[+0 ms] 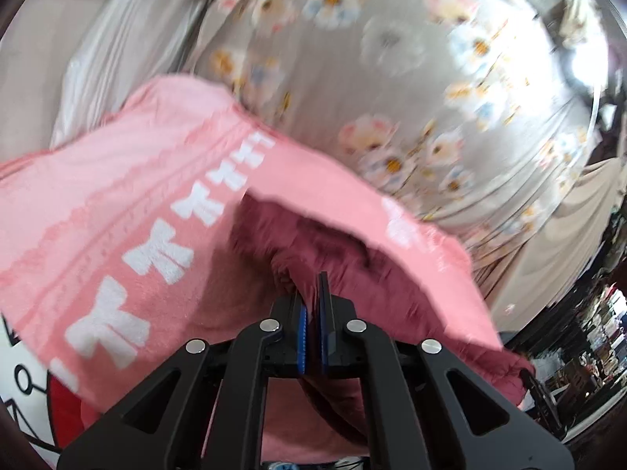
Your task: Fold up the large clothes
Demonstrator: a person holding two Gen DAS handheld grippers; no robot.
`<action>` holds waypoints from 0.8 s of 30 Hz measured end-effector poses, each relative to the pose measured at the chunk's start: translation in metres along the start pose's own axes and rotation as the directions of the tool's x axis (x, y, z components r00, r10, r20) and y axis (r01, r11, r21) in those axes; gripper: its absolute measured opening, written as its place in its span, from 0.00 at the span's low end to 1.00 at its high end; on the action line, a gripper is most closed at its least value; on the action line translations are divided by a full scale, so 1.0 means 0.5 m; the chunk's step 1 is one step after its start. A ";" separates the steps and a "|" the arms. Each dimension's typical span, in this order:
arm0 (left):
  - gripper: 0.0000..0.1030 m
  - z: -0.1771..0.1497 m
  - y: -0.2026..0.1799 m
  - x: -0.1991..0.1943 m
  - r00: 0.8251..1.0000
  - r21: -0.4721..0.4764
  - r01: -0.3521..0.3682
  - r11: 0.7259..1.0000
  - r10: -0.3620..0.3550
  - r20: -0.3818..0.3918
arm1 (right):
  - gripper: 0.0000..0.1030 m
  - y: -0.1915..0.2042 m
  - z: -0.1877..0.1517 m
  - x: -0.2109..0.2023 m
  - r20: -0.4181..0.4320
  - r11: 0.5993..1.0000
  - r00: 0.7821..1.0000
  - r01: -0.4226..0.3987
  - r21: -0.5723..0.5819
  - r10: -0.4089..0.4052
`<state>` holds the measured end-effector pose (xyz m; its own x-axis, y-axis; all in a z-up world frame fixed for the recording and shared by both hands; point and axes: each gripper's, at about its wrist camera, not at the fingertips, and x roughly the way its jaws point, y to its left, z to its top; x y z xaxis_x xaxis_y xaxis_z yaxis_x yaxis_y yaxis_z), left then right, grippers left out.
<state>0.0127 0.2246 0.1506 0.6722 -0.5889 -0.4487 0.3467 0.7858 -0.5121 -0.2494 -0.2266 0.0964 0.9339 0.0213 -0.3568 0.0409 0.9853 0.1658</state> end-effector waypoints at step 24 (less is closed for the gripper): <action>0.04 0.207 0.028 0.523 0.873 0.029 -0.488 0.872 0.488 -0.001 | 0.04 -0.170 0.195 0.560 -0.065 0.898 0.934 0.357 0.257 -0.353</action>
<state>0.2612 0.1011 0.1020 0.7553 -0.1307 -0.6422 -0.0064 0.9784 -0.2067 0.0433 -0.3210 0.0719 0.8344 -0.3165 -0.4513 0.4614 0.8489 0.2578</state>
